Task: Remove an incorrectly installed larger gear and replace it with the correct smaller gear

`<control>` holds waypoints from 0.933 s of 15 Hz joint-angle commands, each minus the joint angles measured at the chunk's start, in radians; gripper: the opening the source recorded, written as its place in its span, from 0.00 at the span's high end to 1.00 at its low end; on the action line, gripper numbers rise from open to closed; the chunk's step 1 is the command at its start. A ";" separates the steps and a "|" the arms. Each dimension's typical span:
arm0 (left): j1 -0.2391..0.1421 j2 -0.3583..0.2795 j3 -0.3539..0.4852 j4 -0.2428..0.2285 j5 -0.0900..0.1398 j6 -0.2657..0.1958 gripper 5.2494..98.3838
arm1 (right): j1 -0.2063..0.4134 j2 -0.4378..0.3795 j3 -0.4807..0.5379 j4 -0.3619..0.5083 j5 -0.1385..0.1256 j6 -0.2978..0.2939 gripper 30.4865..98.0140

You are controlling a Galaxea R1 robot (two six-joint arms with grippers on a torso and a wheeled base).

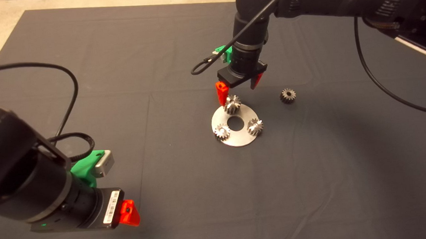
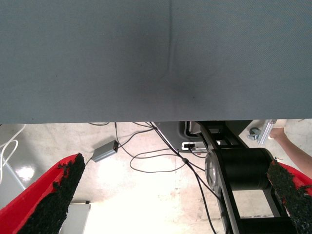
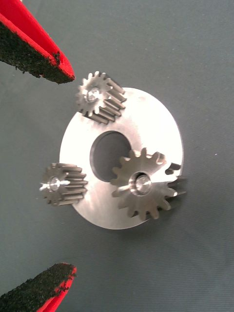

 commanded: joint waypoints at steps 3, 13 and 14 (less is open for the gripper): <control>-0.016 -0.004 0.014 -0.013 0.070 -0.005 0.01 | -0.008 0.010 0.003 -0.100 -0.131 -0.009 0.00; -0.016 -0.003 0.014 -0.013 0.068 -0.005 0.01 | -0.051 0.010 0.047 -0.201 -0.131 -0.009 0.00; -0.016 -0.003 0.012 -0.013 0.068 -0.004 0.01 | -0.055 0.010 0.049 -0.201 -0.131 -0.009 0.00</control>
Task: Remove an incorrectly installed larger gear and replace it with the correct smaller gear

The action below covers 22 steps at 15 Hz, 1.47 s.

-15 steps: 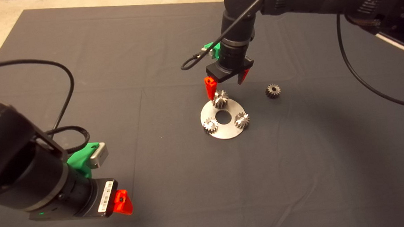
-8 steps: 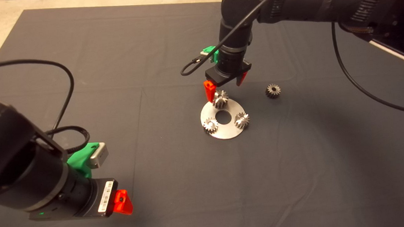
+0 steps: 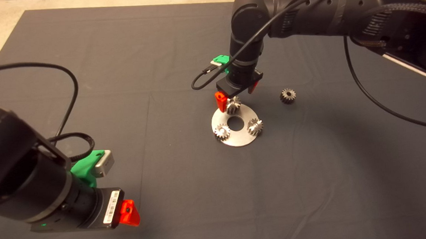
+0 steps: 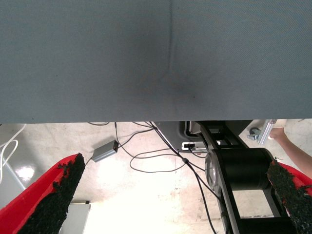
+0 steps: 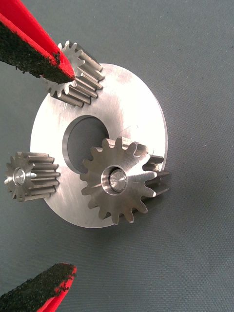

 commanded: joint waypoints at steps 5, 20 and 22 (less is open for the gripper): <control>-0.016 -0.003 0.014 -0.013 0.065 -0.004 0.01 | -0.015 0.007 0.020 -0.112 -0.131 -0.005 0.00; -0.016 -0.004 0.016 -0.013 0.065 -0.005 0.01 | -0.055 0.002 0.007 -0.164 -0.092 -0.004 0.00; -0.016 -0.004 0.016 -0.013 0.065 -0.005 0.01 | -0.057 0.002 0.007 -0.170 -0.070 -0.004 0.00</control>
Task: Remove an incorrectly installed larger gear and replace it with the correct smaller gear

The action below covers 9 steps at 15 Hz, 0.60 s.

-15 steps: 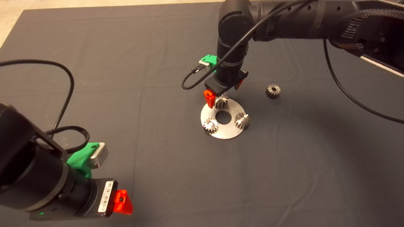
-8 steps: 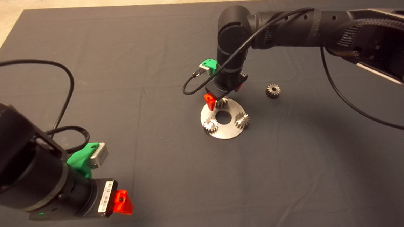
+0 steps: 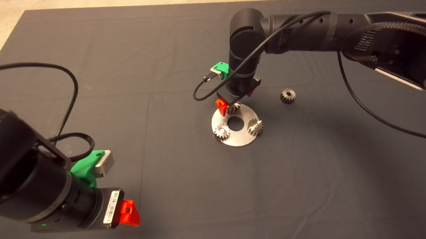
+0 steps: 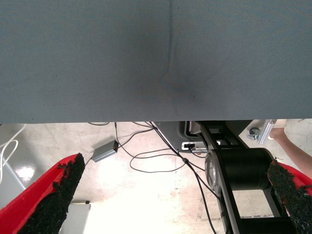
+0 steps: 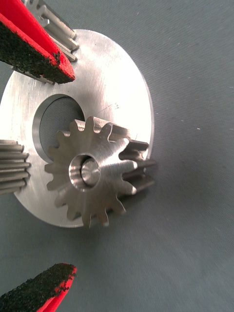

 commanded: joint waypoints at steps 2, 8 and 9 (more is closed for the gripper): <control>-0.016 -0.004 0.017 -0.013 0.065 -0.005 0.01 | 0.004 0.004 -0.004 -0.045 -0.067 -0.004 0.01; -0.016 -0.004 0.017 -0.013 0.065 -0.005 0.01 | 0.001 -0.001 -0.011 -0.049 -0.052 -0.002 0.10; -0.016 -0.004 0.017 -0.013 0.065 -0.005 0.01 | 0.001 -0.001 -0.020 -0.049 -0.036 -0.003 0.12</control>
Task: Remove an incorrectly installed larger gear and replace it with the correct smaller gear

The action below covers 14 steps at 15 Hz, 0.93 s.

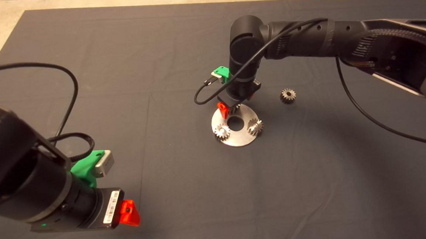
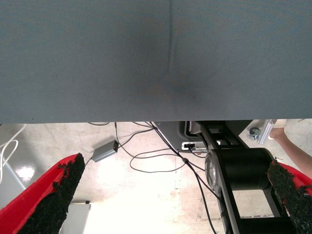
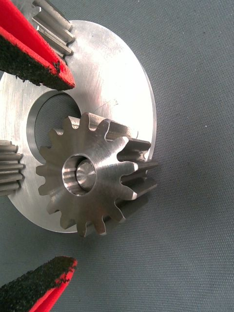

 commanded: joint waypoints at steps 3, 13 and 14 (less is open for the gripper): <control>-0.016 -0.004 0.017 -0.013 0.065 -0.005 0.01 | 0.019 0.001 -0.022 -0.036 -0.019 -0.004 0.20; -0.016 0.000 0.015 -0.013 0.065 -0.005 0.01 | 0.010 0.004 -0.048 -0.043 0.064 -0.004 0.34; -0.016 0.000 0.017 -0.013 0.065 -0.005 0.01 | 0.005 0.004 -0.053 -0.043 0.073 -0.005 0.34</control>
